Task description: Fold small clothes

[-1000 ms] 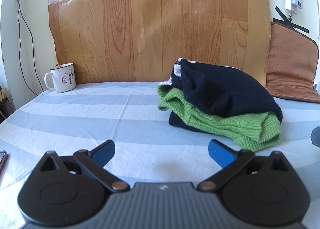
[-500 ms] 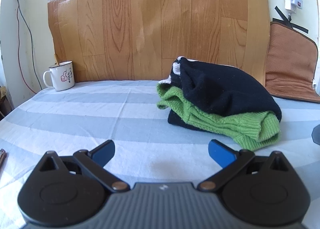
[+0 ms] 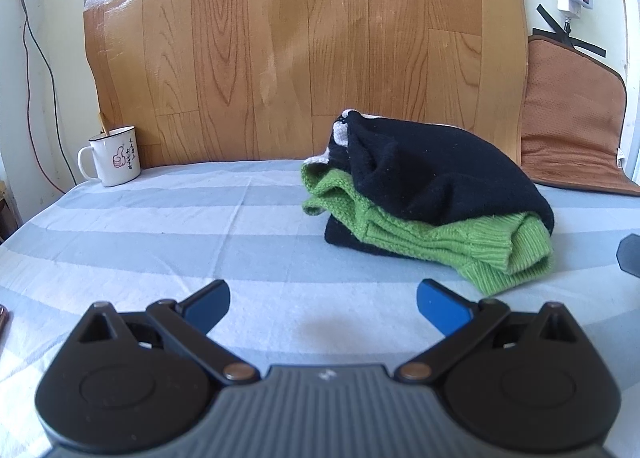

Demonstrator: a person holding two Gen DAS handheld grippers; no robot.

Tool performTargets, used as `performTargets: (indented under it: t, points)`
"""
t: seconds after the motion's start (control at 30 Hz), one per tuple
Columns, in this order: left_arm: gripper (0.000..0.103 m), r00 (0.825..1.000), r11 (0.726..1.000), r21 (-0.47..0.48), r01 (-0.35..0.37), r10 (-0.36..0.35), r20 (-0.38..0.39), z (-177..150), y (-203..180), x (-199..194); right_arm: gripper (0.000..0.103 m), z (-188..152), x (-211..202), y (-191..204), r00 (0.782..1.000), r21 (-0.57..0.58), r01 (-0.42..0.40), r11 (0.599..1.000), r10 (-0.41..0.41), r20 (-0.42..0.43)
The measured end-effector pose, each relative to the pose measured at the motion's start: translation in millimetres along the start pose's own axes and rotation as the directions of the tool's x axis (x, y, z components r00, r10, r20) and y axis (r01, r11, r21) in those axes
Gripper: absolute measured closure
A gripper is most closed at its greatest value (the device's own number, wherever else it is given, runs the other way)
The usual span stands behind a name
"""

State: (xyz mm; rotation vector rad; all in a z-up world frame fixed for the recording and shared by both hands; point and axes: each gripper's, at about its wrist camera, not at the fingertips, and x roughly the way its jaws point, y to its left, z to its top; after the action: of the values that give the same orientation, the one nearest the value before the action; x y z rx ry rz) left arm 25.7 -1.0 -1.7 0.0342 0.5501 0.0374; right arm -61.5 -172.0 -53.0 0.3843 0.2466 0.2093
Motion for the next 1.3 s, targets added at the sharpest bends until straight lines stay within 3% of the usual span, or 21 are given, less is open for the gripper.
performTargets:
  t: [0.43,0.73,1.3]
  points:
    - [0.0,0.999,0.999,0.004,0.039,-0.039,0.036,-1.5,-0.9,-5.7,0.019,-0.5,0.7,0.9,1.0,-0.001,0.001,1.0,-0.001,-0.005]
    - [0.0,0.994,0.995,0.08,0.05,-0.058,0.097,-5.6,-12.1,-15.0,0.019,-0.9,1.2,0.8,1.0,-0.001,0.0,1.0,0.0,-0.005]
    - [0.0,0.999,0.999,-0.002,0.033,-0.033,0.008,-2.9,-0.1,-1.9,0.019,-2.5,1.7,0.2,1.0,0.004,-0.003,1.0,0.003,0.0]
